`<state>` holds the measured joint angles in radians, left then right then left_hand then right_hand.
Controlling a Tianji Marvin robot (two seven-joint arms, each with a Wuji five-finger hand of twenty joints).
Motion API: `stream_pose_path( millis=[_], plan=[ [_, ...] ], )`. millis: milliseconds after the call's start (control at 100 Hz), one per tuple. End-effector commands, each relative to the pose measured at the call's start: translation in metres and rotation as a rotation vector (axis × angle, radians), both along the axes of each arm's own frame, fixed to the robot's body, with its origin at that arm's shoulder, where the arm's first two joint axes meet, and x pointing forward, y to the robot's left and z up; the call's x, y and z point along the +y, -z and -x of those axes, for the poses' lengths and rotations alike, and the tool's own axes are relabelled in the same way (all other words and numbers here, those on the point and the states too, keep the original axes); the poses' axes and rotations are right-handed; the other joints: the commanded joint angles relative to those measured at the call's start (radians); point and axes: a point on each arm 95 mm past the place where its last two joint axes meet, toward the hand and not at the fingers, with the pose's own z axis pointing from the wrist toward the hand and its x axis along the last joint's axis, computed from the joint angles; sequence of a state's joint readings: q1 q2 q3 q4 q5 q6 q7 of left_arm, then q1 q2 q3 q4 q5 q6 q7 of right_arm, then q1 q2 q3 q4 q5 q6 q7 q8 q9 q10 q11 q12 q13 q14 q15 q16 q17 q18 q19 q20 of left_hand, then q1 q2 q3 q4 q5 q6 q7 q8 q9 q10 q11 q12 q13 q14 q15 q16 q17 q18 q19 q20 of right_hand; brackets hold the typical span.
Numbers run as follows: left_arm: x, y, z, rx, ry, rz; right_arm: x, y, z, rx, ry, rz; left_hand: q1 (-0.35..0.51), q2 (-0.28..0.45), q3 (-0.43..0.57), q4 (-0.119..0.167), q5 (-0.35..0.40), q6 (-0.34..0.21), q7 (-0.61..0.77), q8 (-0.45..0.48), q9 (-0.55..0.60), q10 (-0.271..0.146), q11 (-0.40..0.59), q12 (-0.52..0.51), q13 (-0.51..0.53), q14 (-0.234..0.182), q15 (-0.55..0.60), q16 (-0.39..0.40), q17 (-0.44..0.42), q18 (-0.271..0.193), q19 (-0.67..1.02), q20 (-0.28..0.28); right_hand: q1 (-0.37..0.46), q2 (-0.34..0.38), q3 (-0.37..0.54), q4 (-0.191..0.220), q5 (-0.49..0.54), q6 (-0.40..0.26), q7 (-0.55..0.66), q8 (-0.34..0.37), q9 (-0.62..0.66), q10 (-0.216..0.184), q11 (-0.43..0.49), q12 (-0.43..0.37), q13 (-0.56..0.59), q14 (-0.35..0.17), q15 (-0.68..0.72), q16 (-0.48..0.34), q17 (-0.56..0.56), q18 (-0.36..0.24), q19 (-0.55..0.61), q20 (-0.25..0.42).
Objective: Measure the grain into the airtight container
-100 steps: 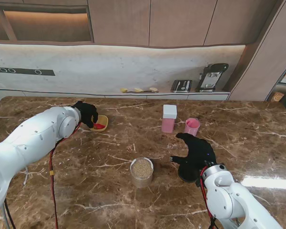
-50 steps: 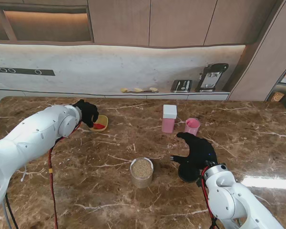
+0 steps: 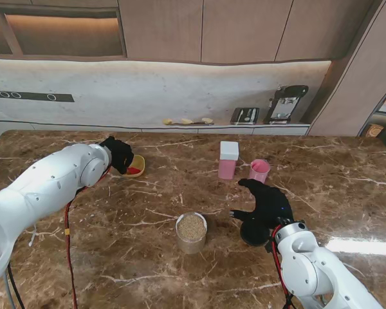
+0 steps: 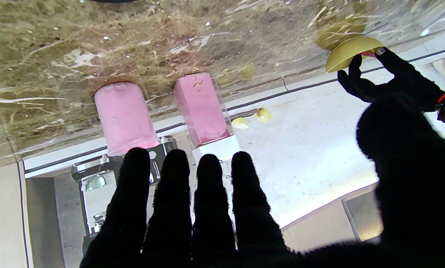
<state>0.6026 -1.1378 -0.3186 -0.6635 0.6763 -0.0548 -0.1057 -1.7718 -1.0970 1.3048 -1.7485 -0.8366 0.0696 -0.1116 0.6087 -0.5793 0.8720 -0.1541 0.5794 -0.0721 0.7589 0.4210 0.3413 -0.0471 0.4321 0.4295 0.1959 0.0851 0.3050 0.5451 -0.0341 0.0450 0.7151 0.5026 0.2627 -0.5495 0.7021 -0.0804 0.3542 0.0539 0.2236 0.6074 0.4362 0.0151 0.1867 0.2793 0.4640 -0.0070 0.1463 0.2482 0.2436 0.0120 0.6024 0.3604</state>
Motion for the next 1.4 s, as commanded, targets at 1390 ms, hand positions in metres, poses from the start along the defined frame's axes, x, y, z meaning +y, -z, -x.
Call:
stream_pose_path(
  millis=[1390],
  plan=[
    [0.001, 0.009, 0.011, -0.006, -0.033, -0.022, 0.002, 0.007, 0.002, 0.041, -0.007, 0.001, 0.152, -0.017, -0.09, -0.042, 0.211, -0.032, 0.239, -0.074, 0.175, 0.012, 0.048, 0.017, 0.11, 0.001, 0.067, 0.01, -0.005, 0.005, 0.159, -0.005, -0.002, 0.027, -0.023, 0.037, 0.014, -0.027, -0.004, -0.011, -0.037, 0.006, -0.009, -0.002, -0.002, 0.006, 0.007, 0.022, -0.001, 0.008, 0.019, 0.019]
  ],
)
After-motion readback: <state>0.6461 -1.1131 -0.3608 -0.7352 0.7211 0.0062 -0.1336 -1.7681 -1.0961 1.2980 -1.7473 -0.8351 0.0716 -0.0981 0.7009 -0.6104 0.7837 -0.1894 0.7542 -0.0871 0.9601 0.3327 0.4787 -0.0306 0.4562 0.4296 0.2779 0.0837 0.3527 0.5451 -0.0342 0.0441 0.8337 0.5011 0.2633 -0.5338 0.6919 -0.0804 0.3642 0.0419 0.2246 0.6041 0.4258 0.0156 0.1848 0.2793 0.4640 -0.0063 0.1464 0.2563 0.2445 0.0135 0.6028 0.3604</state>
